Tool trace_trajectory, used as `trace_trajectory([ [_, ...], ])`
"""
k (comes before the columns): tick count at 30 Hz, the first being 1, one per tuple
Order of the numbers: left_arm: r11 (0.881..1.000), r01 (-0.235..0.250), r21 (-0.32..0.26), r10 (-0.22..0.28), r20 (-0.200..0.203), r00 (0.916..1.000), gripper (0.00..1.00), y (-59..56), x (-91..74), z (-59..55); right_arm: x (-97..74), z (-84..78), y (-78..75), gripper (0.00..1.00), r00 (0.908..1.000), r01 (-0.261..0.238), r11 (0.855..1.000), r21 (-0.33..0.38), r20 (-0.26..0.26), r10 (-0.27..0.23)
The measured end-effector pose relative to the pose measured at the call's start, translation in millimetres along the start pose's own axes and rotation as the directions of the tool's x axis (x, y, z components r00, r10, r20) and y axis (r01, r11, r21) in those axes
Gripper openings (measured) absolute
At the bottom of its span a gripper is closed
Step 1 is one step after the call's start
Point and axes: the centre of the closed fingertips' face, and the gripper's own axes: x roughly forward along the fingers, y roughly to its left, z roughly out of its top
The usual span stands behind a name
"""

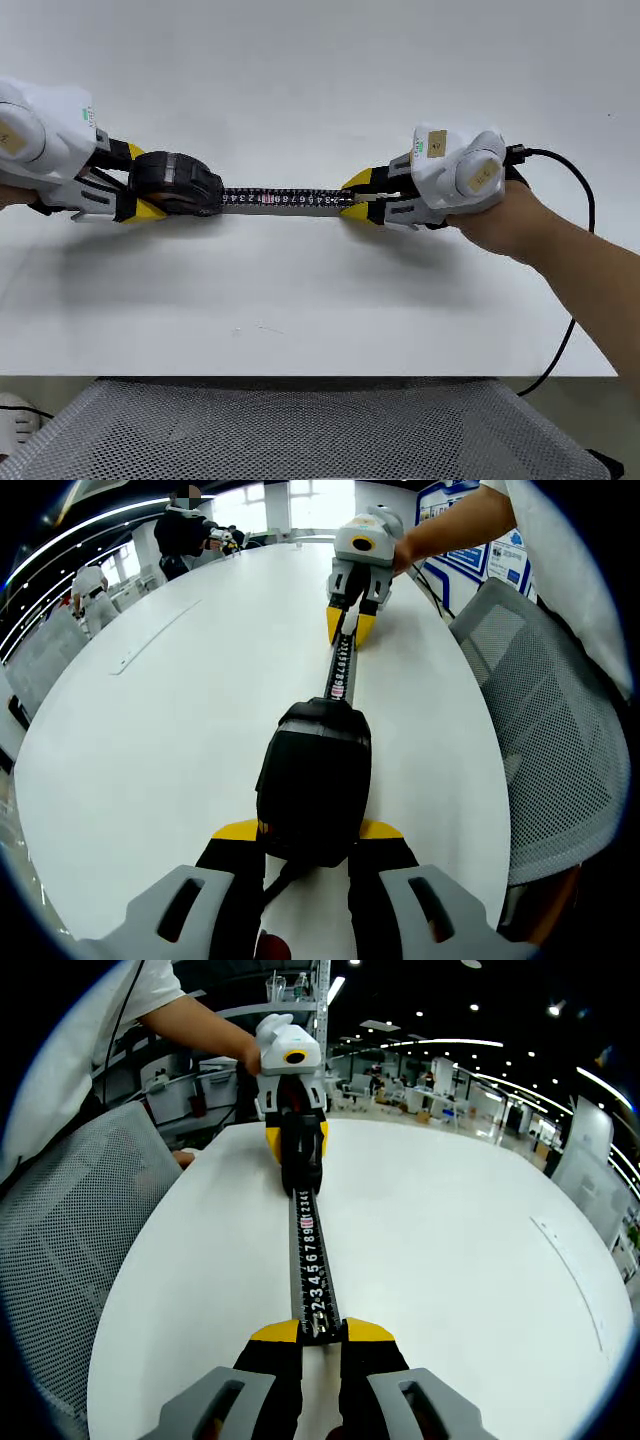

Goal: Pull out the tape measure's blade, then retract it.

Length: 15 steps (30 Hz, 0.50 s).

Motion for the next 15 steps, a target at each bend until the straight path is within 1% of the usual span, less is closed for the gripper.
trace_trajectory([
  [15,1.000,0.002,0.001,-0.002,-0.003,1.0000,0.26,-0.6,-0.1,0.7,-7.1,-7.8,-0.5,0.09,0.9998,0.003,1.000,-0.003,-0.018,-0.003],
])
